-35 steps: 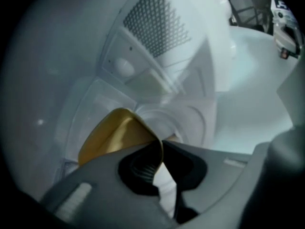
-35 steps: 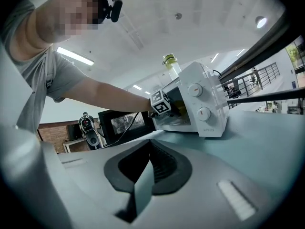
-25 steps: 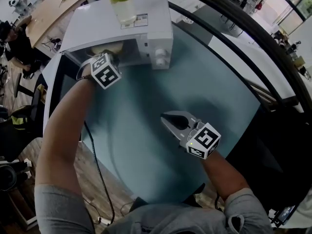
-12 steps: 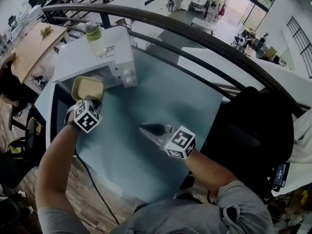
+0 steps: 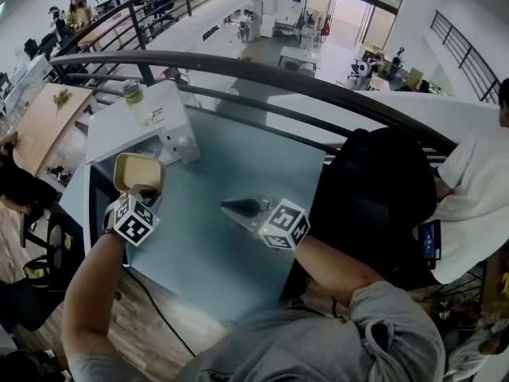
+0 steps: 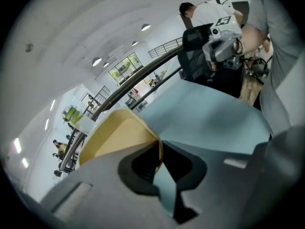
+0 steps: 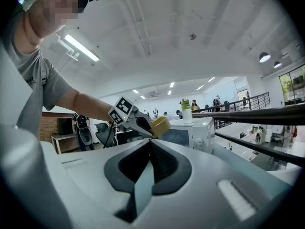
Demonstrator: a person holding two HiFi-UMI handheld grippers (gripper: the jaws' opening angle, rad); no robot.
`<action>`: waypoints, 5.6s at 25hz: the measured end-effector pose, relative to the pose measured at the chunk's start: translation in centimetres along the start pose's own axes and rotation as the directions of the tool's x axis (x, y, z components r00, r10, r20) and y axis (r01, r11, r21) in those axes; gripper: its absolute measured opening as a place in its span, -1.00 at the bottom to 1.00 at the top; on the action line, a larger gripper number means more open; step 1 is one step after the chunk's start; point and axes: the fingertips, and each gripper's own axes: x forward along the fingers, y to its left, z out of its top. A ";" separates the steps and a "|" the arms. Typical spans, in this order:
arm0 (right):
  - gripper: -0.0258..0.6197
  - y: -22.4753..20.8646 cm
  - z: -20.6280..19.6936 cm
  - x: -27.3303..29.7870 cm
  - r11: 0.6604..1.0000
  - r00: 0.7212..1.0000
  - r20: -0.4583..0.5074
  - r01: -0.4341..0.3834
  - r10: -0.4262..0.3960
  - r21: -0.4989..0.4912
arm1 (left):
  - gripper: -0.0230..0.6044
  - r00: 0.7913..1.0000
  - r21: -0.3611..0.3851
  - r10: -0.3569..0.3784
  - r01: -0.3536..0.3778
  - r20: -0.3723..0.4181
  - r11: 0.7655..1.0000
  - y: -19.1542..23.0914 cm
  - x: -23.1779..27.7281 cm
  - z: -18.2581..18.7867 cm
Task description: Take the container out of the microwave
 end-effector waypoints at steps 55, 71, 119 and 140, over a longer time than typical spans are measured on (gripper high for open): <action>-0.90 -4.4 13.5 -26.7 0.866 0.872 0.182 0.480 -0.453 -0.141 | -0.82 0.935 0.353 -0.160 0.041 0.316 0.935 -8.0 -7.0 33.4; -0.90 -12.4 8.4 -26.9 0.855 0.855 0.126 0.513 -0.503 -0.069 | -0.82 0.948 0.324 -0.232 0.154 0.216 0.933 -8.0 4.7 34.0; -0.90 -26.2 -12.8 -25.2 0.799 0.815 -0.031 0.574 -0.579 0.178 | -0.79 0.934 0.326 -0.349 0.353 -0.071 0.877 -16.7 37.9 29.5; -0.90 -24.7 -11.9 -25.6 0.798 0.812 -0.026 0.577 -0.583 0.174 | -0.64 0.937 0.310 -0.348 0.340 -0.033 0.888 -17.1 36.0 30.3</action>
